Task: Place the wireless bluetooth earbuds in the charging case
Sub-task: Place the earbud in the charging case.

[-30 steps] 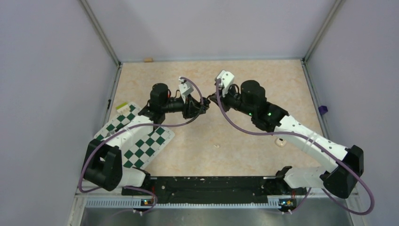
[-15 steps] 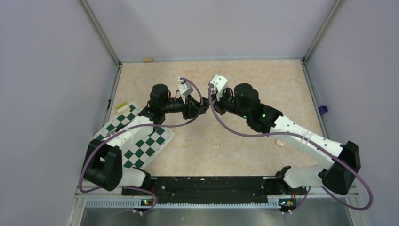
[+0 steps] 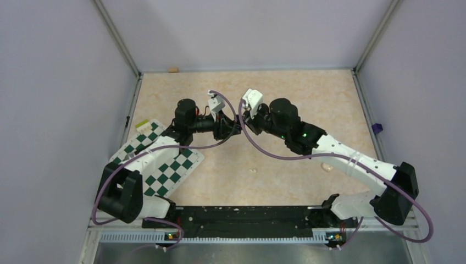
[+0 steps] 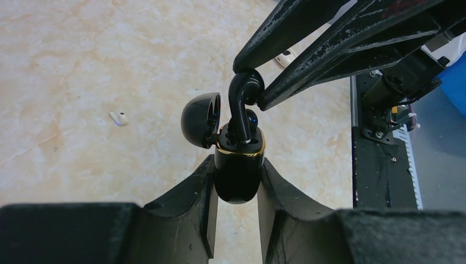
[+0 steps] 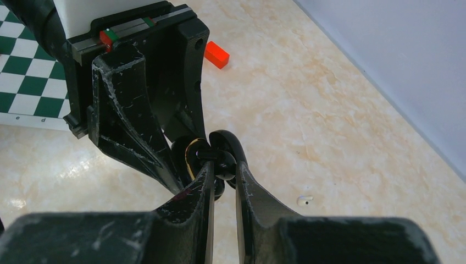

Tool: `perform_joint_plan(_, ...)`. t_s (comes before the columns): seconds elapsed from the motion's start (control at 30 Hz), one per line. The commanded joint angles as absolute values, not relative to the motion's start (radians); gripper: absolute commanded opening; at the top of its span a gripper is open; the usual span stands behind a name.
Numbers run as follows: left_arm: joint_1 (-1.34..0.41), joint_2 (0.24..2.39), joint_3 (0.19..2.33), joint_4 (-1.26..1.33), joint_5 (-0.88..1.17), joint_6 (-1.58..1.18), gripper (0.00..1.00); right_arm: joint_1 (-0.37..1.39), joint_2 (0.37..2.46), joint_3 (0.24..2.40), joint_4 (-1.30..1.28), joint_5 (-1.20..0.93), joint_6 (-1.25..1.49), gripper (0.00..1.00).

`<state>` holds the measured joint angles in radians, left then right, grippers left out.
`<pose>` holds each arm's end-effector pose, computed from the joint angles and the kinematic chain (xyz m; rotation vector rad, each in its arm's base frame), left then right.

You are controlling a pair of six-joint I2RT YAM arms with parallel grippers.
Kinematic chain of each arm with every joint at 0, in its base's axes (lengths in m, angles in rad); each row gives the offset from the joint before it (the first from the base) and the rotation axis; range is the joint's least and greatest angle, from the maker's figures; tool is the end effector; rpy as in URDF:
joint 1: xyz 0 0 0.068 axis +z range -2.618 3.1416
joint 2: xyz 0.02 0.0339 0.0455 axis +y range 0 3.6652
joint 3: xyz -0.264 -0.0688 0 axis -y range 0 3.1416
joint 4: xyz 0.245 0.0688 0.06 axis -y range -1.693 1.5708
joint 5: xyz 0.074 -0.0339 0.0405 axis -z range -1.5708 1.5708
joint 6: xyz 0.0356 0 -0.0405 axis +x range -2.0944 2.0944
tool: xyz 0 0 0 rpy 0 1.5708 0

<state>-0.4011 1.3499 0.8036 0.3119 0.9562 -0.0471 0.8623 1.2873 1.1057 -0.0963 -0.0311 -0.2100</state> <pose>0.2599 -0.1418 0.2731 0.9945 1.5679 -1.1697 0.1965 0.2311 0.3517 -0.9773 1.6016 0.4812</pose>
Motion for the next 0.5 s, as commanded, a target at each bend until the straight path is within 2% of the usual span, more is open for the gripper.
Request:
perform_joint_plan(0.0, -0.405, 1.311, 0.8, 0.374, 0.987, -0.063, 0.0, 0.881, 1.29, 1.104, -0.054, -0.015, -0.221, 0.0)
perform_joint_plan(0.47, -0.405, 1.312, 0.798, 0.383, 0.986, -0.071, 0.0, 0.911, 1.307, 1.102, -0.053, -0.005, -0.246, 0.0)
